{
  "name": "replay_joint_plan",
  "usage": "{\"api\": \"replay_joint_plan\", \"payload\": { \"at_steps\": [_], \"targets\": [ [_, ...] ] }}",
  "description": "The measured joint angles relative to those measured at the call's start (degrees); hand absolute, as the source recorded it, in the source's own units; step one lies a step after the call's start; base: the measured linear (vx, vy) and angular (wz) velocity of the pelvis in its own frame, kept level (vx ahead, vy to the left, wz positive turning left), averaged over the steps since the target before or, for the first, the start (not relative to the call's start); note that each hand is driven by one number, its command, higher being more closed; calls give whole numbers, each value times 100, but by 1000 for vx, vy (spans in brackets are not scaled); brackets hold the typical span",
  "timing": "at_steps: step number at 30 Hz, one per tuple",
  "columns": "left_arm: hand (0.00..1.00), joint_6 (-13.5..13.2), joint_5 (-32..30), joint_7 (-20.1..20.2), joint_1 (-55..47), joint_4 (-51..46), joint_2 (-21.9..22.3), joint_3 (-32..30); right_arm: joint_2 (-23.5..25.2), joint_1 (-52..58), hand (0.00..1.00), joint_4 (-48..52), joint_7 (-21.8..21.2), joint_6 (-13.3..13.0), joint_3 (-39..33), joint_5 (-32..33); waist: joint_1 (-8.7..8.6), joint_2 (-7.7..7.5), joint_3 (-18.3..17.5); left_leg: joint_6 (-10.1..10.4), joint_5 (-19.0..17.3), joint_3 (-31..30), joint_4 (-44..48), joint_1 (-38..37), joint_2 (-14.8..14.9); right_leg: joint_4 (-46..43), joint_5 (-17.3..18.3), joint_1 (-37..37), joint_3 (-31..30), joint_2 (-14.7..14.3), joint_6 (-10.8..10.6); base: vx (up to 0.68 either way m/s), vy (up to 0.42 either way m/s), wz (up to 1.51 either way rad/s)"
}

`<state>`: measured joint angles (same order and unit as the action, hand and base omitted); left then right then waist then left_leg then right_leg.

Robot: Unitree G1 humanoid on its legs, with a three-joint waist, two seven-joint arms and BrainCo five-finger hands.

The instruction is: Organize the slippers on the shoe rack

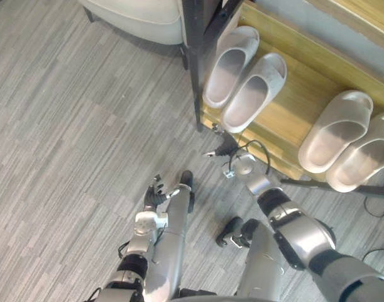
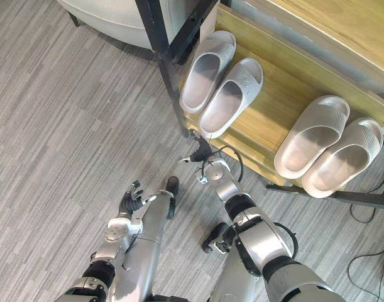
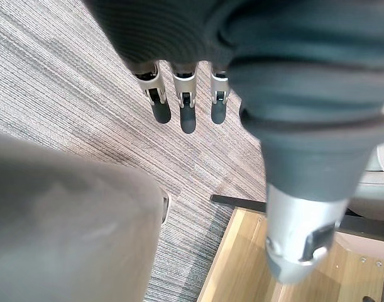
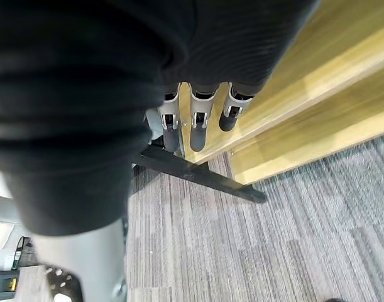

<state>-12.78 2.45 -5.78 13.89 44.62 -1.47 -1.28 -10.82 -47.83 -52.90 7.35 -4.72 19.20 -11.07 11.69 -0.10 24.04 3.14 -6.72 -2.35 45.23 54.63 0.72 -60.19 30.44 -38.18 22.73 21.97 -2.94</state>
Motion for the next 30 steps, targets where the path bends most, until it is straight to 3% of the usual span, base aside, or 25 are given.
{"api": "replay_joint_plan", "payload": {
  "at_steps": [20, 30],
  "targets": [
    [0, -37, 64, -7, 47, 4, 9, 10, -148, -384, 0, -70, 284, 76, -97, -261, 35, 3, 0, 34, 29, -33, 0, 104, -7, -18, 4, -90, 21, -5, 7, -4, 1, 0],
    [0, 10, 160, -27, 81, 143, 11, -4, 459, 7, 0, -59, 335, 74, -96, -213, 35, 3, -1, 44, 34, 43, -13, -23, 7, -43, 6, -52, -106, -15, 11, -2, 0, -2]
  ]
}}
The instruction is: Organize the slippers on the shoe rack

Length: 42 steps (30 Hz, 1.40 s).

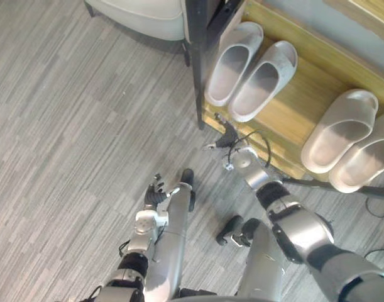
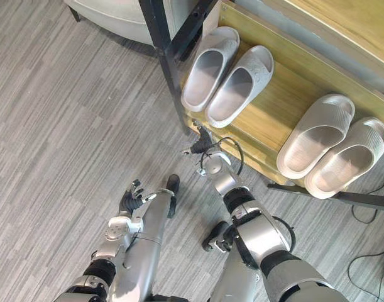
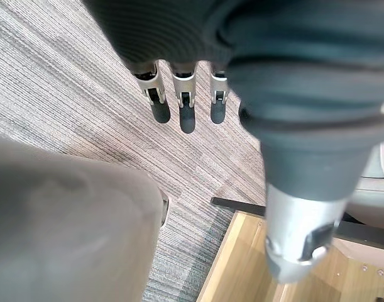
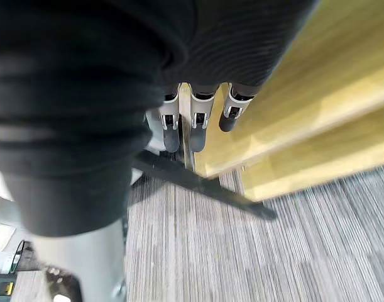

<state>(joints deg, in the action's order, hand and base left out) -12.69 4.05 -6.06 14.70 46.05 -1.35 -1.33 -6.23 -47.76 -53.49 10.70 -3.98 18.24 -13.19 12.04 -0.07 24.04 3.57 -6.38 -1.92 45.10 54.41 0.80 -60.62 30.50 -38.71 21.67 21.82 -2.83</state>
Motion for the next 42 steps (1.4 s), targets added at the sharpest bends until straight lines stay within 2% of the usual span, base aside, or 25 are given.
{"api": "replay_joint_plan", "payload": {
  "at_steps": [5, 8, 13, 14, 15, 16, 18, 19, 20, 22, 24, 26, 28, 31, 37, 39, 42],
  "targets": [
    [0, 127, -49, -22, -25, 75, -1, -58, 232, 693, 0, 346, -7, -3, 4, 72, -20, -1, -1, -28, -25, 0, -13, -294, 58, 37, 4, 297, -14, -65, 10, -52, -16, -5],
    [0, 213, -71, -21, -151, 84, -8, -167, 321, 1307, 0, 836, -22, -14, 2, 53, -120, -24, -12, -28, -24, 83, -102, -619, 97, 136, -4, 573, -36, -87, 18, -53, -11, -10],
    [0, 270, -289, -19, -464, 99, -112, -135, 423, 2485, 0, 1595, -191, -28, 14, 129, -271, -92, -41, -12, 54, 280, -617, -1442, 227, 695, -217, 1233, -89, -237, 15, -16, -33, -21],
    [0, 303, -298, -15, -537, 108, -169, -81, 424, 2727, 0, 1794, -224, -37, 11, 210, -298, -132, -63, -7, 77, 334, -760, -1615, 268, 849, -288, 1357, -122, -293, 3, 38, -43, -30],
    [0, 321, -390, -4, -660, 135, -259, -32, 424, 3161, 0, 2149, -308, -85, 3, 218, -384, -241, -131, 9, 149, 420, -1045, -1931, 294, 1114, -401, 1584, -155, -350, -10, 35, -37, -27],
    [0, 323, -406, -2, -678, 145, -274, -29, 424, 3217, 0, 2183, -323, -100, 2, 221, -403, -265, -147, 21, 164, 433, -1093, -1981, 302, 1159, -423, 1615, -161, -362, -10, 81, -46, -32],
    [0, 349, -457, 21, -865, 320, -536, 193, 470, 3819, 0, 2424, -468, -217, -7, 320, -594, -516, -404, 57, 264, 562, -1658, -2485, 396, 1792, -637, 2000, -210, -568, -30, 91, -33, -32],
    [0, 352, -474, 21, -882, 347, -567, 218, 477, 3888, 0, 2429, -484, -220, -10, 323, -609, -545, -452, 65, 292, 584, -1719, -2531, 406, 1852, -671, 2030, -230, -594, -37, 122, -18, -35],
    [0, 364, -543, 33, -904, 513, -671, 385, 477, 4184, 0, 2472, -557, -228, -60, 345, -670, -638, -600, 89, 375, 640, -2021, -2790, 449, 2194, -821, 2197, -313, -708, -68, 131, 15, -38],
    [0, 424, -632, 101, -943, 712, -685, 516, 460, 4522, 0, 2460, -646, -230, -228, 430, -776, -682, -827, 104, 441, 731, -2338, -3097, 473, 2612, -993, 2423, -360, -803, -91, 129, 29, -36],
    [0, 469, -701, 148, -1077, 863, -668, 722, 428, 4869, 0, 2374, -741, -241, -502, 432, -965, -663, -1068, 88, 558, 882, -2783, -3550, 465, 3159, -1216, 2798, -445, -902, -154, 209, 55, -37],
    [0, 472, -750, 176, -1196, 902, -624, 826, 392, 5095, 0, 2252, -760, -238, -757, 441, -1048, -631, -1250, 86, 587, 1013, -3047, -3843, 460, 3504, -1352, 3031, -531, -967, -195, 158, 39, -37],
    [0, 475, -853, 193, -1325, 944, -590, 1005, 361, 5415, 0, 2045, -763, -241, -1262, 679, -1203, -544, -1488, 87, 631, 1140, -3382, -4231, 452, 4005, -1546, 3394, -646, -1069, -239, 159, 24, -27],
    [0, 475, -868, 264, -1373, 971, -585, 1115, 319, 5527, 0, 1749, -738, -245, -1584, 709, -1220, -474, -1612, 90, 717, 1241, -3687, -4538, 436, 4332, -1690, 3618, -729, -1141, -256, 79, 11, -28],
    [0, 469, -912, 306, -1429, 976, -577, 1503, 307, 5604, 0, 241, -730, -248, -2337, 999, -1266, -291, -1820, 116, 1023, 1362, -4384, -5072, 446, 4742, -1907, 3906, -868, -1274, -220, 6, -5, -14],
    [0, 467, -982, 363, -1433, 986, -570, 1843, 266, 5528, 0, -163, -723, -266, -2741, 1119, -1278, -228, -1876, 110, 1178, 1369, -4675, -5262, 434, 4860, -1989, 3994, -918, -1305, -235, -37, 9, -11],
    [0, 462, -1063, 404, -1435, 934, -559, 2374, 223, 5593, 0, -549, -722, -215, -2950, 1230, -1289, -227, -1913, 80, 1282, 1363, -4974, -5550, 374, 4998, -2039, 4185, -931, -1293, -269, -44, 33, -2]
  ]
}}
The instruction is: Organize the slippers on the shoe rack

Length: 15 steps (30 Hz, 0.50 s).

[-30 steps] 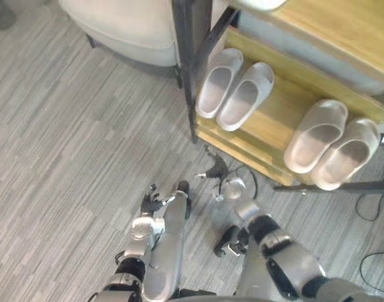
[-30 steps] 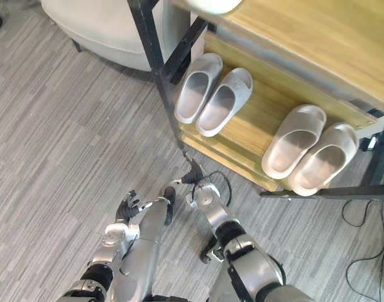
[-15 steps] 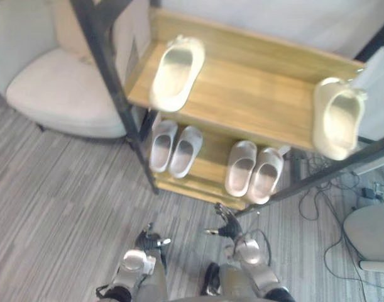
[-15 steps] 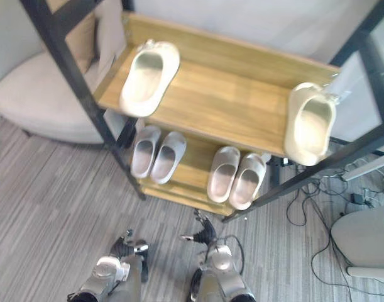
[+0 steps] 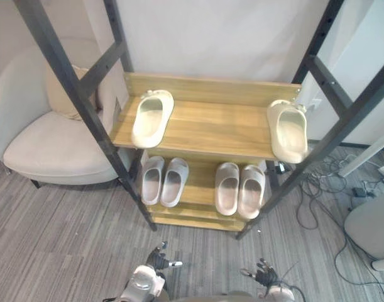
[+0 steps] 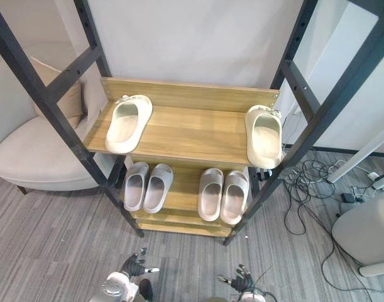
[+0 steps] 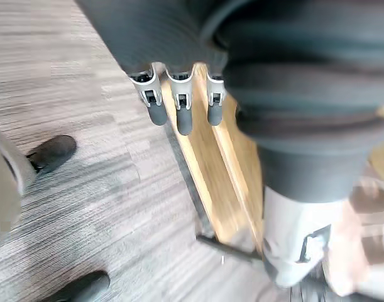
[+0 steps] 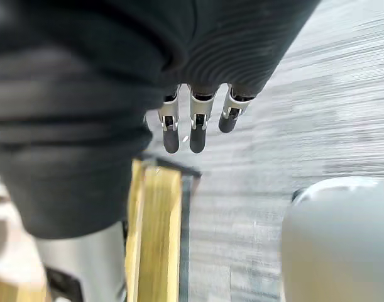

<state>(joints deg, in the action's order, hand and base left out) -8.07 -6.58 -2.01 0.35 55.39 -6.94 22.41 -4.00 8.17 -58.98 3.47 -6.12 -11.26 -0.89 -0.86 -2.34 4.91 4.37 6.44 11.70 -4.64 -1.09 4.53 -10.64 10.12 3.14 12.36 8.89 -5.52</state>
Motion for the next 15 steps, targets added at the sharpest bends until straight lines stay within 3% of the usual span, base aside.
{"api": "replay_joint_plan", "payload": {
  "at_steps": [2, 6, 15],
  "targets": [
    [0, 4, 11, 6, -2, -143, 37, 237, -7, 87, 0, -63, -7, 25, -33, 172, -2, 7, -13, -21, 43, -4, -119, -60, -29, 31, -33, 6, -26, 8, -23, -45, 59, -7],
    [0, -19, 367, 180, -3, -1464, -1, 1022, 43, 345, 0, -87, -6, 104, -207, 536, -35, 22, -30, -5, 4, -77, -129, -101, -143, 152, -79, 97, -52, 84, -66, -38, 53, 0],
    [0, -159, 1400, 678, 13, -4076, -88, 1603, -55, 416, 0, -89, -15, 109, -143, 589, -182, 175, -116, -56, -40, -292, -155, -98, -210, 206, -42, 185, -29, 97, -103, -8, 8, 7]
  ]
}}
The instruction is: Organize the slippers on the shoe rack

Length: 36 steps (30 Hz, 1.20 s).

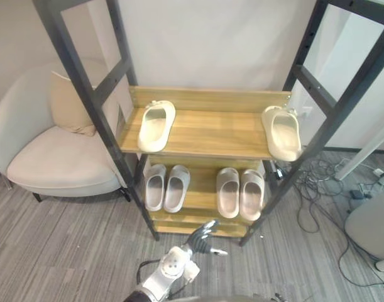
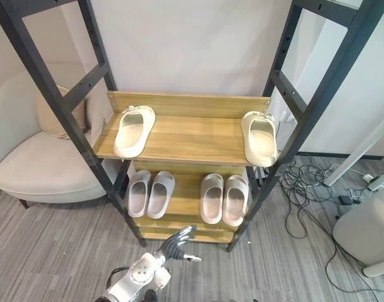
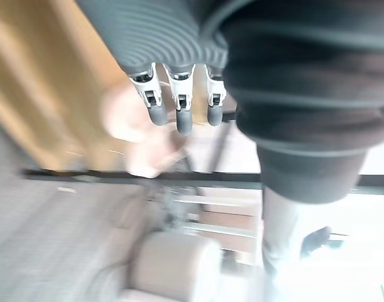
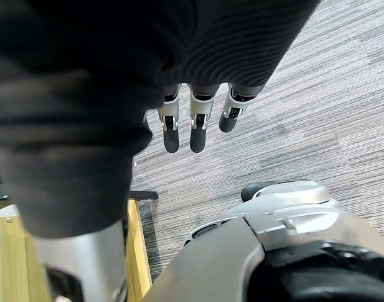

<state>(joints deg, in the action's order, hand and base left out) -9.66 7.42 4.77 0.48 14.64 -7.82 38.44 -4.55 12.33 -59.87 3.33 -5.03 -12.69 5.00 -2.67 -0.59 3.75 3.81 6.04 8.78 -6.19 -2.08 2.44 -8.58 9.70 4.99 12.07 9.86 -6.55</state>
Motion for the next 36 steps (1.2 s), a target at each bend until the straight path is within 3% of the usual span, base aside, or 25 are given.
{"api": "replay_joint_plan", "payload": {
  "at_steps": [8, 14, 18, 23, 30, 36],
  "targets": [
    [0, -176, 371, -124, 389, -1226, -79, -7, -65, 63, 0, 2, -3, -81, 194, -4, 5, 6, -137, 1, 1, -38, 29, -59, 8, 112, -22, 104, 18, -39, 43, 48, -14, 0],
    [0, -351, 372, -515, 1093, -1478, -95, -602, -108, 51, 0, 3, -83, -103, 273, -10, 4, -42, -139, 27, -22, -73, 27, -113, 47, 205, -44, 183, 1, -86, 80, 6, -11, -3],
    [0, -367, 119, -974, 1716, -1022, -185, -1385, -101, 28, 0, 4, -145, -99, 281, -15, -12, -79, -132, 52, -49, -5, 23, -193, 74, 283, -41, 253, -37, -111, 129, -19, 3, -8],
    [0, -344, -144, -1276, 2384, -271, -437, -2022, -76, 3, 0, 11, -232, -92, 257, -16, -69, -119, -106, 53, -64, 35, 24, -193, 78, 300, -51, 237, -79, -111, 133, -15, 15, -7],
    [0, -123, -631, -1712, 3460, 988, -1284, -2872, -34, -98, 0, 38, -270, -65, 159, -38, -114, -122, -76, 102, -157, 352, 27, -152, 147, 513, -224, 94, -384, -185, 111, 14, 13, -22],
    [0, -22, -748, -1826, 4079, 1605, -1863, -3126, -35, -161, 0, 53, -271, -70, 49, -37, -152, -44, -5, 116, -174, 481, 29, 6, 190, 624, -334, -110, -565, -234, 139, 38, -1, -16]
  ]
}}
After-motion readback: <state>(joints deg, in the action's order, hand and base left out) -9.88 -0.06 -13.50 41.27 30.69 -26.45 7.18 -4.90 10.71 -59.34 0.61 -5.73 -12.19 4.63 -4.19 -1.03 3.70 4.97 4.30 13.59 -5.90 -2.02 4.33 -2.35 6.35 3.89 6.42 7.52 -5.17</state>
